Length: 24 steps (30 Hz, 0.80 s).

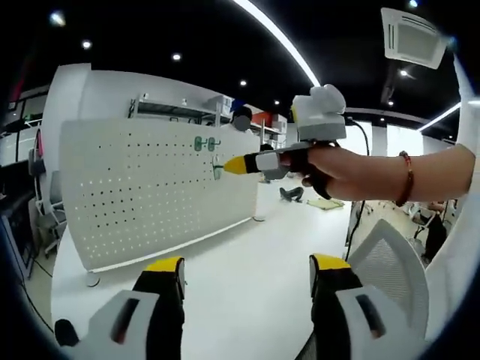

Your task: Insert the hook assembly into the mounting plate slot until the hook locks in place.

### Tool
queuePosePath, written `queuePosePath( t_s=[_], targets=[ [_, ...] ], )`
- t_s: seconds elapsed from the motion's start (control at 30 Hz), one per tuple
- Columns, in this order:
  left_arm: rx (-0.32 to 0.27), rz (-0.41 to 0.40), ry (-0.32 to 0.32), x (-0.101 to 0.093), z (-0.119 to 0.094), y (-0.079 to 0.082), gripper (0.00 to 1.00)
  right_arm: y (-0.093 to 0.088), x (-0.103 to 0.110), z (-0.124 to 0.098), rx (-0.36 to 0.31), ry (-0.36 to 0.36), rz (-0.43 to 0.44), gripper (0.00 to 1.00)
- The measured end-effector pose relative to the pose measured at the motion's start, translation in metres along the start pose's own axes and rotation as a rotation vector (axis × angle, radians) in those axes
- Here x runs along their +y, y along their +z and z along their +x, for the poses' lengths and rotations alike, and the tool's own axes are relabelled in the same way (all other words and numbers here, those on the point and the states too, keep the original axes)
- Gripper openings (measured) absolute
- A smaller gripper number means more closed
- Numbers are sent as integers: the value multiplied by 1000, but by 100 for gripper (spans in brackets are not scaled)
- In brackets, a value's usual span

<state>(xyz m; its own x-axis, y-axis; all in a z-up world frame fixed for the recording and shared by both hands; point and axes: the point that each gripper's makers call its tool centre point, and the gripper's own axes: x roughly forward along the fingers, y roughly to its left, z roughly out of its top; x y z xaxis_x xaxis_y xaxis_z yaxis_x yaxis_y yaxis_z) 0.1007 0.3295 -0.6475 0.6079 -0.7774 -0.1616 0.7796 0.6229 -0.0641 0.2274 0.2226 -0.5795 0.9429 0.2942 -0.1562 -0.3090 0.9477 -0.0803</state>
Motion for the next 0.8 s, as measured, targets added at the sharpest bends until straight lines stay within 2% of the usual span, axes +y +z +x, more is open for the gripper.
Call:
queuePosePath(
  t_s=[0.2, 0.37, 0.43, 0.57, 0.7, 0.8],
  targets=[
    [12, 5, -2, -1, -2, -1, 74, 13, -14, 4, -31, -30, 55, 1],
    [-4, -6, -12, -5, -2, -2, 75, 24, -21, 9, -58, -48, 93, 1],
    [-4, -29, -25, -7, -2, -3, 75, 26, -23, 11, -56, -59, 77, 1],
    [-12, -7, -22, -8, -1, -1, 77, 29, -26, 17, -60, -66, 87, 1],
    [-18, -19, -19, -9, -1, 0, 79, 32, -33, 24, -76, -78, 156, 1],
    [-18, -19, -21, -10, -1, -2, 79, 33, -37, 30, -78, -89, 170, 1]
  ],
)
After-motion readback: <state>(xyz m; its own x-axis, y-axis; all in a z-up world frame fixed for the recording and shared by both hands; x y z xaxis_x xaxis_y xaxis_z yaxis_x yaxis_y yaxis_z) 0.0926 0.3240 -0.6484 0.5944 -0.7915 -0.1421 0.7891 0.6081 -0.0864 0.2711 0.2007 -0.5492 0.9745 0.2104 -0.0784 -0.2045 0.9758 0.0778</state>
